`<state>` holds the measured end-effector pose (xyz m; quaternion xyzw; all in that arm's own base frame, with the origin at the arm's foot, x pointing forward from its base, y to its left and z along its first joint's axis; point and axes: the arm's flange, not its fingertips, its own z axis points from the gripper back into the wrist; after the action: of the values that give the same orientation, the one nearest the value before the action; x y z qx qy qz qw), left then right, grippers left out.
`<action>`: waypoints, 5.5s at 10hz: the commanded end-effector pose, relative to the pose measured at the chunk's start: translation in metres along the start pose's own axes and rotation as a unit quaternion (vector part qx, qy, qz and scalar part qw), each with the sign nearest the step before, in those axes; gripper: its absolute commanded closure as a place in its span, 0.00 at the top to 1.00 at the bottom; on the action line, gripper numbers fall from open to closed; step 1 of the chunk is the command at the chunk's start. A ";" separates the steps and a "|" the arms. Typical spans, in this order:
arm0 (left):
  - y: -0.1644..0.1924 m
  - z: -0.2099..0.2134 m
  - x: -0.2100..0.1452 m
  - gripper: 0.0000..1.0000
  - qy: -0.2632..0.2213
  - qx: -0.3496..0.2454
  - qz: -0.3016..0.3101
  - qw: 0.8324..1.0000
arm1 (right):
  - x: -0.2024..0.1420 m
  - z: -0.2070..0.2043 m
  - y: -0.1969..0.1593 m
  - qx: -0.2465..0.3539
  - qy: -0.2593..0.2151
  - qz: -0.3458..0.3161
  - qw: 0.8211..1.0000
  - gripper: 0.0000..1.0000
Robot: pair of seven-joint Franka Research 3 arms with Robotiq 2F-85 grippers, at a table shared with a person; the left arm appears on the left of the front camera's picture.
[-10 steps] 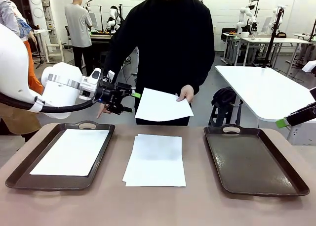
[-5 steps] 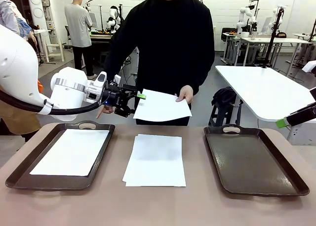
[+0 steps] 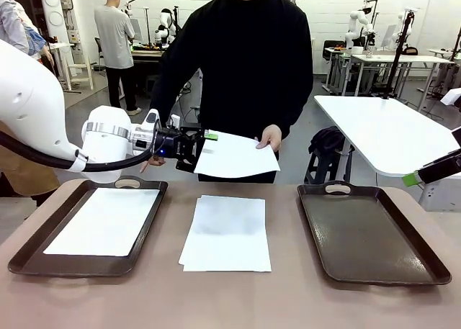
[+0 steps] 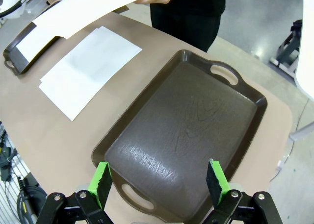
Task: Sort the A4 documents.
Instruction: Receive the A4 Paper, then place the A4 Paper in the designated Handle tray.
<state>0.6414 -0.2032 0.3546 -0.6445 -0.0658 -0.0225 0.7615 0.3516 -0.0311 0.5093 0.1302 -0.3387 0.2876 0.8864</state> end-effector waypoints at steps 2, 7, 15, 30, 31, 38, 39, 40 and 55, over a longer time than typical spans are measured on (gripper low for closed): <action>0.006 -0.006 0.007 1.00 0.004 -0.047 0.019 0.999 | -0.001 -0.002 -0.001 0.009 -0.003 -0.003 1.000 1.00; -0.004 -0.024 -0.010 1.00 0.019 -0.034 -0.009 0.999 | -0.001 -0.002 -0.001 0.009 -0.003 -0.003 1.000 1.00; -0.002 -0.016 -0.012 0.35 0.020 0.021 -0.020 0.999 | -0.001 -0.002 -0.001 0.009 -0.003 -0.003 1.000 1.00; 0.003 -0.016 -0.008 0.00 0.017 0.017 -0.012 1.000 | -0.001 -0.002 -0.001 0.009 -0.003 -0.003 1.000 1.00; 0.003 -0.016 -0.008 0.00 0.017 0.017 -0.012 1.000 | -0.001 -0.002 -0.001 0.009 -0.003 -0.003 1.000 1.00; 0.003 -0.016 -0.008 0.00 0.017 0.017 -0.012 1.000 | -0.001 -0.002 -0.001 0.009 -0.003 -0.003 1.000 1.00; 0.003 -0.016 -0.008 0.00 0.017 0.017 -0.012 1.000 | -0.001 -0.002 -0.001 0.009 -0.003 -0.003 1.000 1.00; 0.003 -0.016 -0.008 0.00 0.017 0.017 -0.012 1.000 | -0.001 -0.002 -0.001 0.009 -0.003 -0.003 1.000 1.00; -0.032 0.202 -0.126 0.01 0.065 0.157 -0.061 0.984 | -0.001 -0.002 -0.001 0.009 -0.003 -0.003 1.000 1.00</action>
<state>0.4935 -0.0235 0.3987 -0.5153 -0.0635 -0.0910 0.8498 0.3515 -0.0311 0.5093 0.1300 -0.3387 0.2876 0.8864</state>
